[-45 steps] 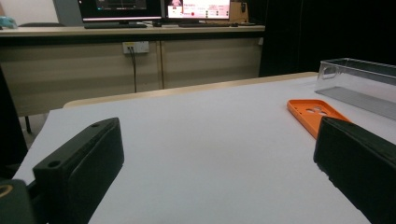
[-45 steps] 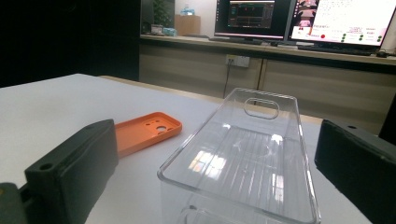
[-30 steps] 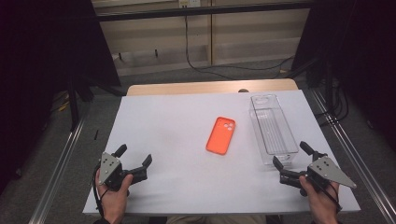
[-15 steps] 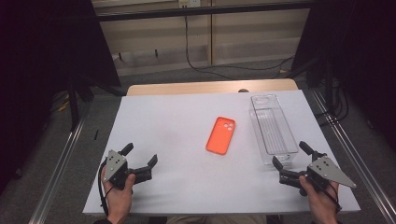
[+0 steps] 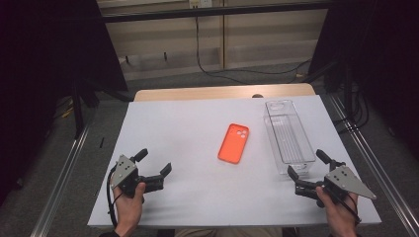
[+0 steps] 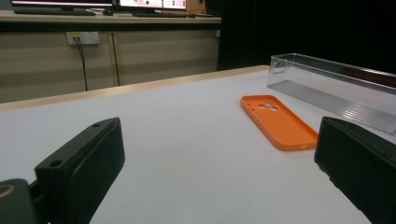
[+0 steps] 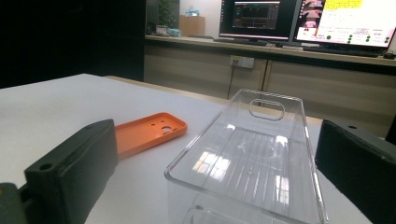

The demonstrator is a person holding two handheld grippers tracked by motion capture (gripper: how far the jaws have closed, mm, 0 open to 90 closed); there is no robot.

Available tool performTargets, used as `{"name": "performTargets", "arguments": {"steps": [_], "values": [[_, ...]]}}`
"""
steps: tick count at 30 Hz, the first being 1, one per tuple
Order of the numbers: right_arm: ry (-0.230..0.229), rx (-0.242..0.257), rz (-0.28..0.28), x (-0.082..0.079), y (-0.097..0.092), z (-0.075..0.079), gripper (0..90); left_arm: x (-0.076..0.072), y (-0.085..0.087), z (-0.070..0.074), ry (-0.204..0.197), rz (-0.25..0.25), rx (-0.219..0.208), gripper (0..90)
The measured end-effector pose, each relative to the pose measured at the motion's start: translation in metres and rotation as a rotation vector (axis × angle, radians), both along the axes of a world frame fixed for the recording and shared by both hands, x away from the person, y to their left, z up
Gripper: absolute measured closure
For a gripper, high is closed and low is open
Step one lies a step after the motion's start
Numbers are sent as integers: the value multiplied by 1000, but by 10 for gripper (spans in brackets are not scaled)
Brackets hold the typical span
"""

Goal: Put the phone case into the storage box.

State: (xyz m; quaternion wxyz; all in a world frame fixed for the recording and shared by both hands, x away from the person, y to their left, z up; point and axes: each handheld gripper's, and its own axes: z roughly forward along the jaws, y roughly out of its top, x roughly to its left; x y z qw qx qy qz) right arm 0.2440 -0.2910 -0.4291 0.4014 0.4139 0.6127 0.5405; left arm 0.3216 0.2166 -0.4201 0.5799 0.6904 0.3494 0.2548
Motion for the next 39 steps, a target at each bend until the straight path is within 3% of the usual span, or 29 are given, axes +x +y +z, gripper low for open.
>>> {"name": "performTargets", "arguments": {"steps": [1,8,11,13,25,34,39], "values": [[1,-1,0,0,0,0,0,1,-2,0,0,8,-11,17],[0,-3,1,0,0,0,0,6,-5,-1,-13,-10,14,14],[1,-3,-3,0,0,0,0,7,-9,-2,-10,-18,-2,13],[-1,-3,-3,0,0,0,0,8,-12,-2,-10,-31,17,14],[3,-1,-3,1,0,-1,0,16,-30,1,-21,-70,-3,9],[0,-2,-3,0,0,0,0,24,-45,4,-5,-91,-15,14],[-2,0,-2,0,0,0,0,26,-51,11,-26,-95,-20,14]]}}
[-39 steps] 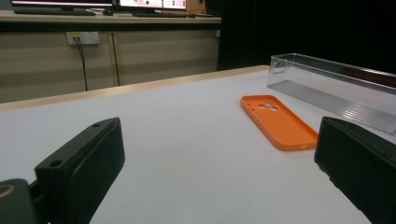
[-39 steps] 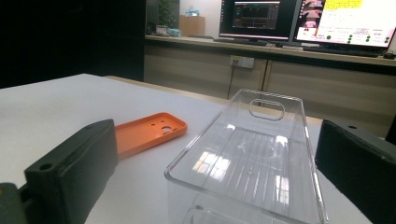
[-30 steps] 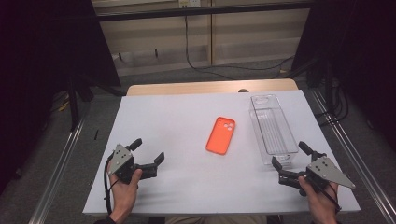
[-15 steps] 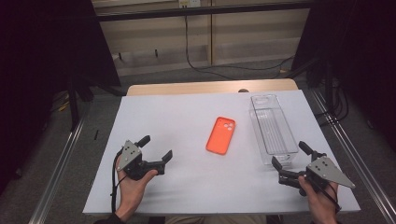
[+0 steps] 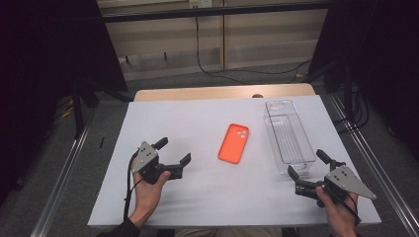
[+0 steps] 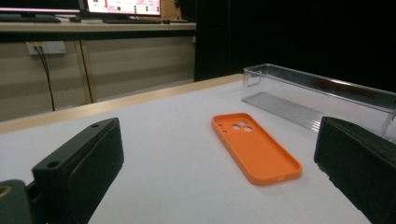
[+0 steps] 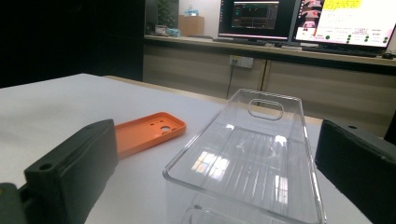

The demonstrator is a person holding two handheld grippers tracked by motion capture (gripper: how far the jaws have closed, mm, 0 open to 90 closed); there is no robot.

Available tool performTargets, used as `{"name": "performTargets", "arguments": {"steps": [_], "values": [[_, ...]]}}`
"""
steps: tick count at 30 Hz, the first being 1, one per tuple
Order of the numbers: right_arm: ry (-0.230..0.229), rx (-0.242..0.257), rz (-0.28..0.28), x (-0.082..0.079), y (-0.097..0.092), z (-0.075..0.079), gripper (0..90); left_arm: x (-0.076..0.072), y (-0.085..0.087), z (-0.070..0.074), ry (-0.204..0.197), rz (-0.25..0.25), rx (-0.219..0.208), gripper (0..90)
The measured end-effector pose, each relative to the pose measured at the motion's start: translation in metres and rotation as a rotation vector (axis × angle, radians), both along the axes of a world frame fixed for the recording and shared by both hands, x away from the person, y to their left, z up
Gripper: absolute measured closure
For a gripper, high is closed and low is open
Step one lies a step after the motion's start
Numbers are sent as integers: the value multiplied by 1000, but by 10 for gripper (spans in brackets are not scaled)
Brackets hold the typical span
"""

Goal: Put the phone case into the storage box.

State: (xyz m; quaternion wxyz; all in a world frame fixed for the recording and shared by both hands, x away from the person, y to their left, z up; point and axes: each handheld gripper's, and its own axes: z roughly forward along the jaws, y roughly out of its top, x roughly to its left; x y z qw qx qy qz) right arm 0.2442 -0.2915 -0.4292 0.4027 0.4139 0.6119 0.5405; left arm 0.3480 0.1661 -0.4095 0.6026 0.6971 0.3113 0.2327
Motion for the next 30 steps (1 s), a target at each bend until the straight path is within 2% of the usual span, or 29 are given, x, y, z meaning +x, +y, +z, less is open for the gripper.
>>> {"name": "performTargets", "arguments": {"steps": [2,5,7,10,14,16,18,20,24,30], "values": [[0,-3,-6,0,0,0,0,2,-3,0,6,-1,1,14],[-1,-2,-3,0,0,0,0,8,-6,-1,35,-13,7,17],[1,-3,-3,0,0,0,0,11,-9,-3,21,-10,20,13],[1,-5,-1,0,0,0,0,14,-13,-3,34,-31,26,12],[1,-5,-4,0,0,0,0,19,-19,-1,24,-31,37,15],[-3,-6,-3,0,0,0,0,22,-24,0,23,-54,41,18],[-2,-5,-6,0,0,0,0,24,-28,2,15,-67,62,22],[-2,-5,-6,0,-1,0,0,28,-32,0,19,-77,48,23],[-3,-9,-3,0,0,0,0,33,-40,-3,29,-85,66,31],[0,-11,-5,0,0,0,0,39,-53,-1,38,-111,61,50]]}}
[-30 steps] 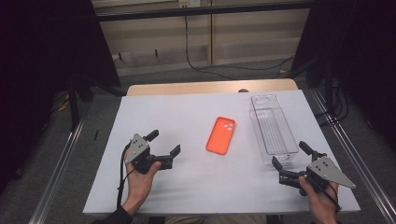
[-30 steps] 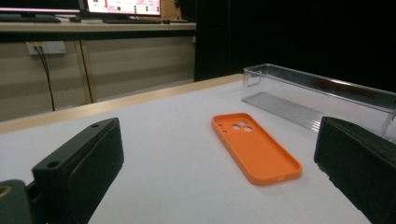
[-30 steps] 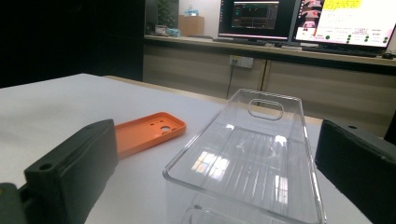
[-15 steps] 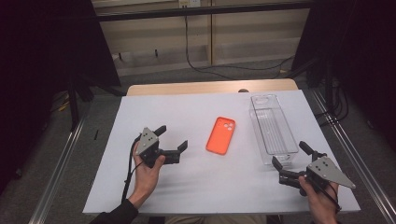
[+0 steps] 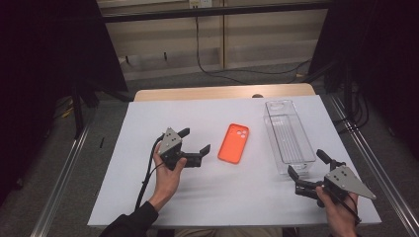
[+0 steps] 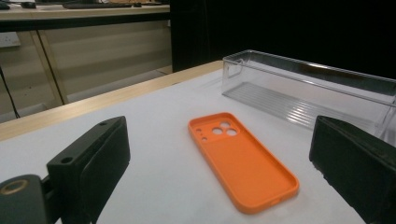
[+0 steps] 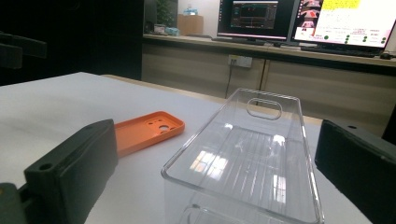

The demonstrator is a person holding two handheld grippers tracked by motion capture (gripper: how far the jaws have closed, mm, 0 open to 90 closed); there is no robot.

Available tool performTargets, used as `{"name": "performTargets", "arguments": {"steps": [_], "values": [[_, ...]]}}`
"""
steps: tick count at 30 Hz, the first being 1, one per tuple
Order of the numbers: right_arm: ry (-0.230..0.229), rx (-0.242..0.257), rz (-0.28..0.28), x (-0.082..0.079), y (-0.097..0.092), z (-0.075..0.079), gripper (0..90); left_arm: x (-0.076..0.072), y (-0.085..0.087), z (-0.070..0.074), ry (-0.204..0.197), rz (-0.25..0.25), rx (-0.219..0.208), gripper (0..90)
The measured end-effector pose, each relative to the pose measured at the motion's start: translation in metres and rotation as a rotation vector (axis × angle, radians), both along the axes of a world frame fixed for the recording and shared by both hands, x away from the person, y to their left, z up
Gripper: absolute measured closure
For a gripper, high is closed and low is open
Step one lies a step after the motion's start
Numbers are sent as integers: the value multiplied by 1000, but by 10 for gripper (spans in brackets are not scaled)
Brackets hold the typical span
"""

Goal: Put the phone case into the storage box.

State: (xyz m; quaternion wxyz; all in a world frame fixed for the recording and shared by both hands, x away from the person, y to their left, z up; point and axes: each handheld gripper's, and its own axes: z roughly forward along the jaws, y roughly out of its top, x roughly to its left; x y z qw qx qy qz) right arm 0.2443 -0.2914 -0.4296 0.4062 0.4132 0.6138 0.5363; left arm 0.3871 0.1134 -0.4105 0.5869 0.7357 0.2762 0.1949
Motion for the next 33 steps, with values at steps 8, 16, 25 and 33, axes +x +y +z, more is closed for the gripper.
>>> {"name": "performTargets", "arguments": {"steps": [8,16,25,33], "values": [[1,1,0,0,0,0,0,11,-17,1,11,-38,53,50],[1,3,2,0,-1,0,0,26,-30,-2,86,-90,37,51],[1,2,3,0,-1,0,0,37,-40,-2,150,-120,120,72],[3,1,8,0,-1,-1,0,45,-53,-4,216,-84,224,52]]}}
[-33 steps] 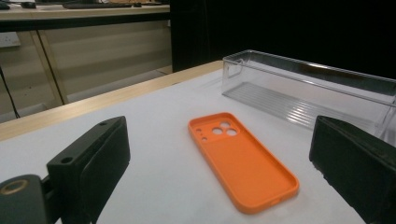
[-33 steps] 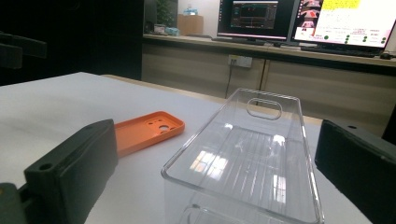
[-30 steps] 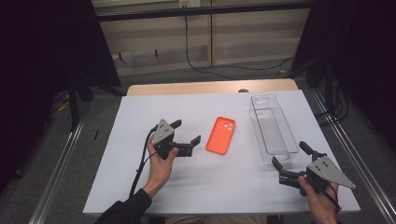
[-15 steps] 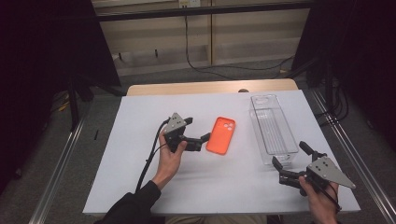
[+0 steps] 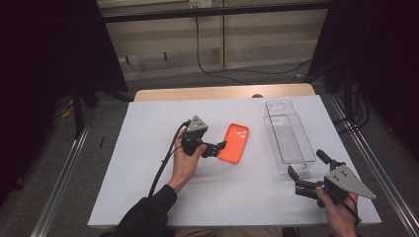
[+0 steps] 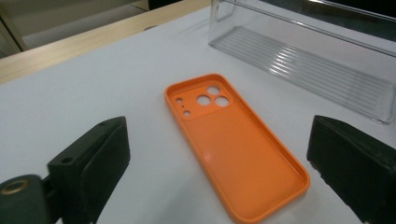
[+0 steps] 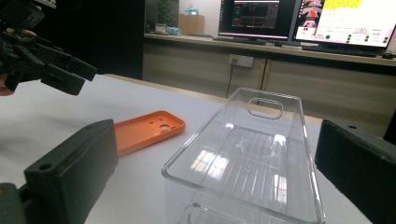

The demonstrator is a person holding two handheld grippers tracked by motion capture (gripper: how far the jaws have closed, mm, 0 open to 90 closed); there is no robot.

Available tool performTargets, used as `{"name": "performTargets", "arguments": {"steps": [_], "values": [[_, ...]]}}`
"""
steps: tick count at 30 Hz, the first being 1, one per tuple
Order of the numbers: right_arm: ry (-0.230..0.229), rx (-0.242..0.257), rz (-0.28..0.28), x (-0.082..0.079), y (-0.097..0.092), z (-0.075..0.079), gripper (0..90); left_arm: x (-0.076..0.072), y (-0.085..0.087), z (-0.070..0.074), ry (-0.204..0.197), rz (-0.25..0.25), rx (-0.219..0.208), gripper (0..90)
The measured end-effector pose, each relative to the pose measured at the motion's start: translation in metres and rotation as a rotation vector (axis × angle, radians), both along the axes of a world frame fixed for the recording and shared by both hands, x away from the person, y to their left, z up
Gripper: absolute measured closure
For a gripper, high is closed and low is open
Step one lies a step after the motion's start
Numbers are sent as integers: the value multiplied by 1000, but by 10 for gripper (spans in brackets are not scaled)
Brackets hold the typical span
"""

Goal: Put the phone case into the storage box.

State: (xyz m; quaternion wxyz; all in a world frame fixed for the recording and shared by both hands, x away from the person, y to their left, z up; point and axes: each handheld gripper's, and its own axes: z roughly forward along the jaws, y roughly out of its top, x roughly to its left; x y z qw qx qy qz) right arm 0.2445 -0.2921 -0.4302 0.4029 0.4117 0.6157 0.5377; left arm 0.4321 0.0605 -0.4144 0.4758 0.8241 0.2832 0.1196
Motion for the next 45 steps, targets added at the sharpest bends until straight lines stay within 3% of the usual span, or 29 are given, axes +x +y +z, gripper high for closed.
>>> {"name": "performTargets", "arguments": {"steps": [3,8,12,17,19,22,27,32,39,45], "values": [[0,-3,1,0,0,0,0,2,-5,-1,-5,16,30,47],[-3,-3,-2,0,-1,0,0,5,-11,-4,3,26,35,35],[-1,-3,0,0,0,0,0,9,-17,-10,33,39,34,42],[-1,-4,-1,0,0,0,0,13,-26,-14,32,56,75,38],[-1,-4,0,0,0,0,0,15,-35,-16,54,61,100,35],[-3,-5,-1,0,-1,0,0,17,-41,-18,66,47,94,35],[0,-4,2,0,0,0,0,22,-52,-22,121,41,95,32],[0,-5,1,0,-1,0,0,27,-62,-23,141,40,113,35],[1,-4,5,0,-1,0,0,33,-72,-24,185,35,172,41],[1,-5,6,0,-1,-1,0,37,-79,-25,210,42,190,47]]}}
